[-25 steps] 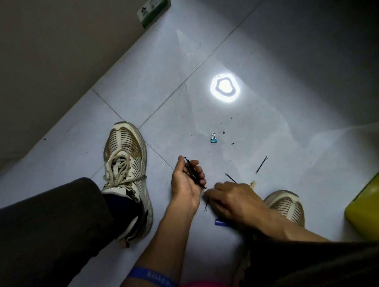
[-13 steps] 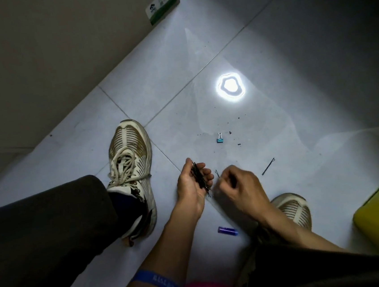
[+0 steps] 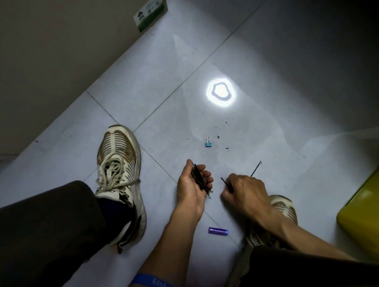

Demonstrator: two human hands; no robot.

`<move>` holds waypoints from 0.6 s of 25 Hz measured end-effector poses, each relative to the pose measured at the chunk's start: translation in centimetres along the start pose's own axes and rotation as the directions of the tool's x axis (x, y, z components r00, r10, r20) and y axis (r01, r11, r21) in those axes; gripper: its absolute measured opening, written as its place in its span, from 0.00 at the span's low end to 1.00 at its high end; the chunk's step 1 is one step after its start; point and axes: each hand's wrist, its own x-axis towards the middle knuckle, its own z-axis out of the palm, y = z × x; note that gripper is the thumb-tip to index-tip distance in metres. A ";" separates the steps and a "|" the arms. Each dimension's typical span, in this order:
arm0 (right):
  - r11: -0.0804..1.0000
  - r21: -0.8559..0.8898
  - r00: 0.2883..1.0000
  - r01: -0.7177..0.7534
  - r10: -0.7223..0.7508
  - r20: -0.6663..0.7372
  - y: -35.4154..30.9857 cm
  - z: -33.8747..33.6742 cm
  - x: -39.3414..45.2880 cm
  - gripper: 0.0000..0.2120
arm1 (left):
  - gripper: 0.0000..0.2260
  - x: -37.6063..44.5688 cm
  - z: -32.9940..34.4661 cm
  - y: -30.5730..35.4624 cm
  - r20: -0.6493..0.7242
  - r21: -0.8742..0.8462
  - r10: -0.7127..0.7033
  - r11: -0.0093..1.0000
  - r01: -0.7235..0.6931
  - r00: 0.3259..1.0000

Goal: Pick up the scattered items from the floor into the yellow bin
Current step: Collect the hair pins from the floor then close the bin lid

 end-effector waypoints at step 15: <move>0.808 0.440 0.886 -0.391 0.461 -0.058 4.4 -2.5 1.7 0.08 | 0.19 -0.3 2.2 -1.6 0.065 0.066 -0.020 0.998 0.016 0.998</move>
